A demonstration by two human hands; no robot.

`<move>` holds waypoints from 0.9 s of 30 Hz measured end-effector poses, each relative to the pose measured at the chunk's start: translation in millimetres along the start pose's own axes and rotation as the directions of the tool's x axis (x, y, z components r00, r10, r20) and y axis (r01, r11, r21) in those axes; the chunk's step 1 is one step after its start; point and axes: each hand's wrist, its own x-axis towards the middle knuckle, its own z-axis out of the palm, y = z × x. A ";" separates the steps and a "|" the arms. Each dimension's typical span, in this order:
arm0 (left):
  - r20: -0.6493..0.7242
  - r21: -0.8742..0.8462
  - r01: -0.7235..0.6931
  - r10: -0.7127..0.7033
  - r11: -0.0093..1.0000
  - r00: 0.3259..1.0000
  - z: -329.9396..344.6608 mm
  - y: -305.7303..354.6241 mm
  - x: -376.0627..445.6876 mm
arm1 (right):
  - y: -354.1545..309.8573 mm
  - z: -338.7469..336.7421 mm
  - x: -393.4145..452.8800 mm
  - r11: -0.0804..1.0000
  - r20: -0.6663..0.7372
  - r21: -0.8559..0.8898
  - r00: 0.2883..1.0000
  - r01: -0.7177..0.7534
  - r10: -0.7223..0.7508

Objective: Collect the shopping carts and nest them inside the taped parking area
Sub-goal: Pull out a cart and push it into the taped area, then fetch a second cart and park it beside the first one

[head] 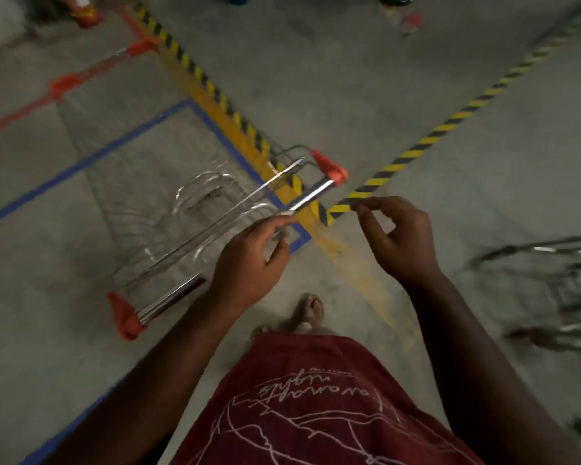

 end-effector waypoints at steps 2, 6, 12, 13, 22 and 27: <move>0.109 -0.004 -0.067 0.067 0.998 0.992 29.0 24.0 15.7 | 24.0 -35.7 -18.7 0.995 -0.070 -0.020 0.992 -0.103 0.101; 0.312 -0.001 -0.144 0.138 0.990 0.940 96.7 70.0 43.0 | 74.0 -104.8 -49.3 0.954 -0.217 0.023 0.930 -0.298 0.296; 0.551 -0.046 -0.391 0.350 0.919 0.758 234.7 161.2 77.7 | 158.5 -202.5 -90.2 0.900 -0.364 0.069 0.829 -0.430 0.424; 0.589 -0.060 -0.418 0.370 0.907 0.718 259.6 178.9 82.8 | 172.4 -220.6 -95.9 0.892 -0.381 0.062 0.815 -0.449 0.437; 0.717 -0.244 -0.518 0.512 0.820 0.472 437.8 326.4 120.6 | 264.8 -379.8 -140.0 0.791 -0.581 0.116 0.605 -0.601 0.544; 0.740 -0.305 -0.570 0.567 0.762 0.362 506.6 377.2 162.7 | 311.0 -416.0 -121.4 0.755 -0.605 0.135 0.550 -0.642 0.576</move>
